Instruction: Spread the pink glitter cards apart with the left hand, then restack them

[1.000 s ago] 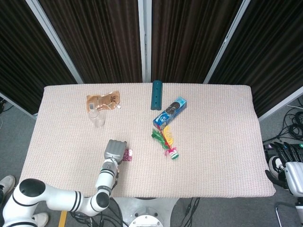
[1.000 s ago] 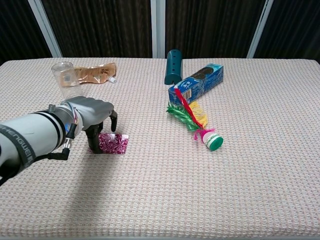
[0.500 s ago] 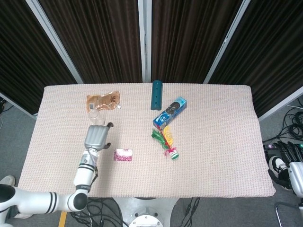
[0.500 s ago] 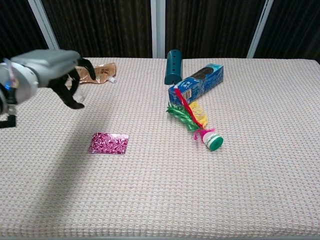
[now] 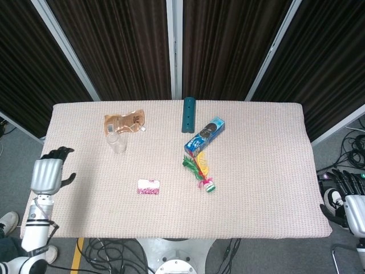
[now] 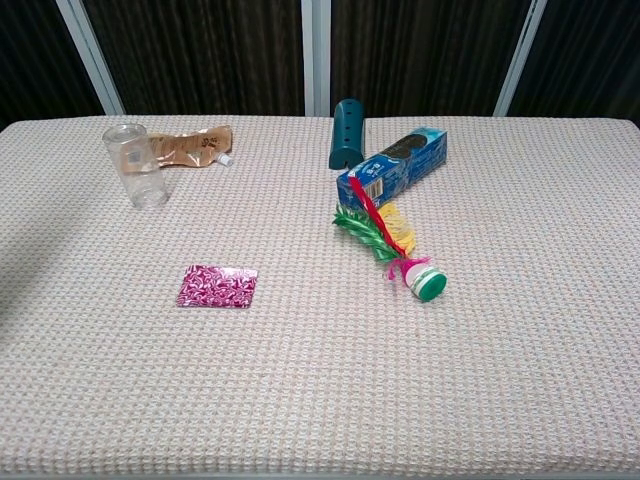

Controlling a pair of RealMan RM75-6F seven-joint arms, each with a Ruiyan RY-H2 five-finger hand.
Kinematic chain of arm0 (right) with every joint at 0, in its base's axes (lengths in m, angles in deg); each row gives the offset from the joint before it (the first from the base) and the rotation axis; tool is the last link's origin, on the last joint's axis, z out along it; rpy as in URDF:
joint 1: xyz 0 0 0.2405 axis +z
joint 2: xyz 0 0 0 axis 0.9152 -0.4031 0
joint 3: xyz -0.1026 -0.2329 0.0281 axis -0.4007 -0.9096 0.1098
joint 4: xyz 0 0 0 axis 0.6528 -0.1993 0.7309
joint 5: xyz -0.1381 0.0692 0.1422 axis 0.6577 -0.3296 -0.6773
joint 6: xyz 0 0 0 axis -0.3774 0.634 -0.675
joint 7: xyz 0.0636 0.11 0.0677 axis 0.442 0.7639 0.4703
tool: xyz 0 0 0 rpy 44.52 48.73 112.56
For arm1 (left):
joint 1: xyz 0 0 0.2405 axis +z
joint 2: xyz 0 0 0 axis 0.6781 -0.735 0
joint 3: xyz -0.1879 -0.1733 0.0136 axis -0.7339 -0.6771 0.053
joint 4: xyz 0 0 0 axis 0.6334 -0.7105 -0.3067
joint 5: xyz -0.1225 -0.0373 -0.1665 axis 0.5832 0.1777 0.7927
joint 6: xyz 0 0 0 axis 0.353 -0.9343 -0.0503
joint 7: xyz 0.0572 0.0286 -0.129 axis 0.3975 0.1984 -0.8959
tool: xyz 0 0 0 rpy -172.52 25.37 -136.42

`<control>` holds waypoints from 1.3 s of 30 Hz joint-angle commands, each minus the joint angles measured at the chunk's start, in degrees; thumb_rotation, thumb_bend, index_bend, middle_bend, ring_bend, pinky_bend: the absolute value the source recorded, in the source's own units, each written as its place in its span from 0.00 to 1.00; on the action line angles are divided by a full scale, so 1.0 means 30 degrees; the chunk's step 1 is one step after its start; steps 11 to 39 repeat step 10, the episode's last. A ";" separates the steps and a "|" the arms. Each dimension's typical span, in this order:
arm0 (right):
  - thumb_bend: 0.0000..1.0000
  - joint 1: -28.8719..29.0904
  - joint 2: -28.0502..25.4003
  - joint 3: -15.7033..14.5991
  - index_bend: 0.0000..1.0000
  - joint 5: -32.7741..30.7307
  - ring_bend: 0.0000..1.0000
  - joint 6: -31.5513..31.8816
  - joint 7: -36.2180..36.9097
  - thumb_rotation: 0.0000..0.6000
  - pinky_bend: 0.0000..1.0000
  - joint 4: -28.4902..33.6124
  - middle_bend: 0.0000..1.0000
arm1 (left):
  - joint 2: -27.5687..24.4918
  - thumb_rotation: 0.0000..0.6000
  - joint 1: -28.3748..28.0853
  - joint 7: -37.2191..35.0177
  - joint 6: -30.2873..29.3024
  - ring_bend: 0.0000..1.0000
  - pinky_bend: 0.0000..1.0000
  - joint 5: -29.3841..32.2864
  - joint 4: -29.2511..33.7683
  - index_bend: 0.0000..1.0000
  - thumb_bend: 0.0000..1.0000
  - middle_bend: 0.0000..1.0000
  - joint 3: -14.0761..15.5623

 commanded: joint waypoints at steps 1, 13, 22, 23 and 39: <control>0.18 0.0045 0.0136 0.0028 0.13 0.0101 0.00 0.0063 -0.0108 0.99 0.00 -0.0051 0.05 | -0.0584 1.00 0.0970 -0.0713 -0.0316 0.23 0.33 -0.0458 -0.0389 0.29 0.24 0.26 0.0379; 0.18 -0.0176 0.0356 0.0054 0.13 0.0350 0.00 0.0746 -0.0542 0.99 0.00 0.0031 0.05 | -0.1366 1.00 0.3036 -0.1919 -0.1436 0.22 0.31 -0.1815 0.0066 0.29 0.24 0.26 0.0576; 0.18 -0.0176 0.0356 0.0054 0.13 0.0350 0.00 0.0746 -0.0542 0.99 0.00 0.0031 0.05 | -0.1366 1.00 0.3036 -0.1919 -0.1436 0.22 0.31 -0.1815 0.0066 0.29 0.24 0.26 0.0576; 0.18 -0.0176 0.0356 0.0054 0.13 0.0350 0.00 0.0746 -0.0542 0.99 0.00 0.0031 0.05 | -0.1366 1.00 0.3036 -0.1919 -0.1436 0.22 0.31 -0.1815 0.0066 0.29 0.24 0.26 0.0576; 0.18 -0.0176 0.0356 0.0054 0.13 0.0350 0.00 0.0746 -0.0542 0.99 0.00 0.0031 0.05 | -0.1366 1.00 0.3036 -0.1919 -0.1436 0.22 0.31 -0.1815 0.0066 0.29 0.24 0.26 0.0576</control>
